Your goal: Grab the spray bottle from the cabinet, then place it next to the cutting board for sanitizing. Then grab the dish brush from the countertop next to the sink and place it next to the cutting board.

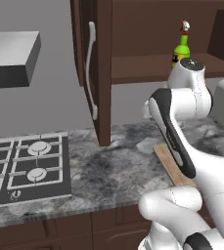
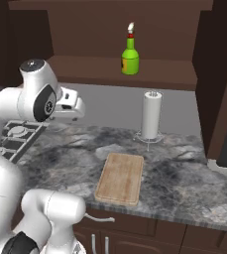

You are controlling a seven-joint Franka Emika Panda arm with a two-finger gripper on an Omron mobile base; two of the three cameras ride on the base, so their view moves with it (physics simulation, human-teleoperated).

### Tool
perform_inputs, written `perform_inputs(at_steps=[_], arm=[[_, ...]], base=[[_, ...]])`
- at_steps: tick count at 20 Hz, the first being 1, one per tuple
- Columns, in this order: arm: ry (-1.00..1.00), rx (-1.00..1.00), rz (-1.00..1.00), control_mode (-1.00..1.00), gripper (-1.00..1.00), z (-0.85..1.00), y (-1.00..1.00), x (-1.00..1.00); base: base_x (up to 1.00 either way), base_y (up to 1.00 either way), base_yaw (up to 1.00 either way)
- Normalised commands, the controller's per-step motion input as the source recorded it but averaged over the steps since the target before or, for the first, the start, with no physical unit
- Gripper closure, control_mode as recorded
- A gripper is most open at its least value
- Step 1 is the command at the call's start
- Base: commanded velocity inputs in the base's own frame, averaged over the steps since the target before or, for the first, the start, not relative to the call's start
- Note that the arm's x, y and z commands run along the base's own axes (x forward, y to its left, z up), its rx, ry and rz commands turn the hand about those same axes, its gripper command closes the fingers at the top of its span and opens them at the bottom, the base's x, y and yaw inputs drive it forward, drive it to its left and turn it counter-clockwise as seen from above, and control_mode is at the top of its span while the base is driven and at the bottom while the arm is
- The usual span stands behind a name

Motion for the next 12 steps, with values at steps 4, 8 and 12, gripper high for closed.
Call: perform_inputs(at_steps=[4,8,12], arm=[[-0.39,0.00,0.00,-1.00,-1.00,0.51,-0.25,-0.54],[-0.39,0.00,0.00,-1.00,-1.00,0.61,-0.21,-0.50],[-0.35,0.00,0.00,-1.00,-1.00,0.68,-0.20,-0.34]], base=[[0.00,0.00,0.00],[0.00,0.00,0.00],[0.00,0.00,0.00]])
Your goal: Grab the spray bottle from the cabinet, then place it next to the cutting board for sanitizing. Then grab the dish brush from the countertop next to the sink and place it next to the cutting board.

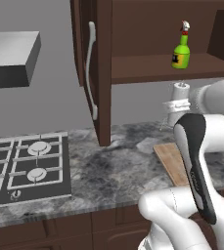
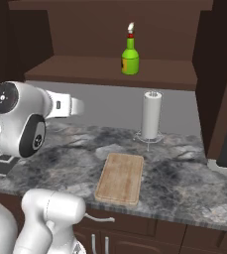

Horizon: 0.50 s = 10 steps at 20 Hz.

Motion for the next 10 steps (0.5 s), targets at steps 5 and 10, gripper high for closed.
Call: perform_inputs(at_steps=[5,10], arm=[[-0.37,0.00,0.00,-1.00,-1.00,0.75,-0.27,-0.31],[-0.34,0.00,0.00,-1.00,-1.00,0.76,-0.24,-0.26]], base=[[0.00,0.00,0.00],[0.00,0.00,0.00]])
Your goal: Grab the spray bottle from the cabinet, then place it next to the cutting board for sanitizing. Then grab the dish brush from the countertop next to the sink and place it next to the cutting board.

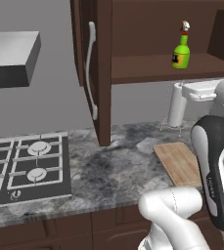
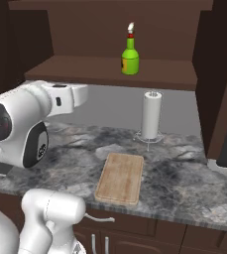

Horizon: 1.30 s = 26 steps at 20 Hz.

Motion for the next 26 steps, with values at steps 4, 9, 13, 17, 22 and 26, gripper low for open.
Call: perform_inputs(at_steps=[4,9,13,17,22,26], arm=[[-0.21,0.00,-0.02,-1.00,-1.00,0.69,-0.22,-0.14],[0.01,0.00,-0.04,-1.00,-1.00,0.32,-0.18,0.09],[0.13,0.00,0.00,-1.00,-1.00,0.04,-0.04,0.31],[0.04,0.00,0.00,-1.00,-1.00,0.17,-0.22,0.12],[0.09,0.00,0.00,-1.00,-1.00,0.02,-0.27,0.29],[0.05,0.00,0.00,-1.00,-1.00,0.00,-0.32,0.34]], base=[[0.00,0.00,0.00],[0.00,0.00,0.00],[0.00,0.00,0.00],[0.00,0.00,0.00],[0.00,0.00,0.00],[0.00,0.00,0.00]])
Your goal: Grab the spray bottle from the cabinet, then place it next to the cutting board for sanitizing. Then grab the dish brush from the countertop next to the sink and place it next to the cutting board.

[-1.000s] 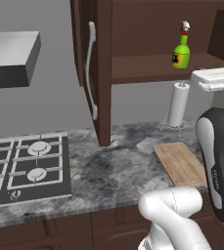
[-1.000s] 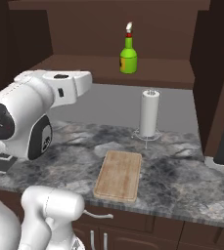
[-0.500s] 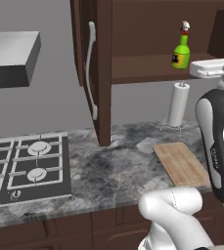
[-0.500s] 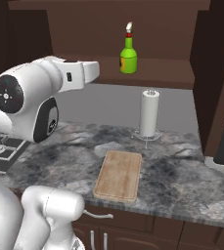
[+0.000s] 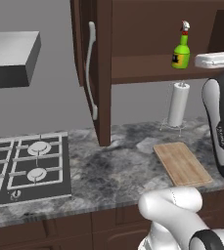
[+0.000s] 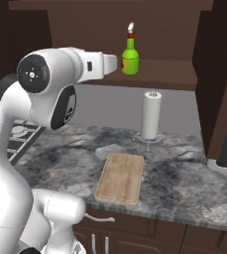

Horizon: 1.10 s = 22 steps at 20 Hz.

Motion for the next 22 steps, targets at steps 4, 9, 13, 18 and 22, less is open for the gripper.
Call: perform_inputs(at_steps=[4,9,13,18,22], arm=[[0.00,0.00,0.00,-1.00,-1.00,0.00,-0.15,0.24],[0.00,0.00,0.00,-1.00,-1.00,0.00,-0.02,0.44],[-0.01,0.00,0.02,-1.00,-1.00,0.00,-0.01,0.48],[-0.04,0.00,0.03,-1.00,-1.00,-0.11,0.00,0.49],[-0.06,0.00,0.02,-1.00,-1.00,-0.13,-0.06,0.42]], base=[[0.00,0.00,0.00],[0.00,0.00,0.00],[0.00,0.00,0.00],[0.00,0.00,0.00],[0.00,0.00,0.00]])
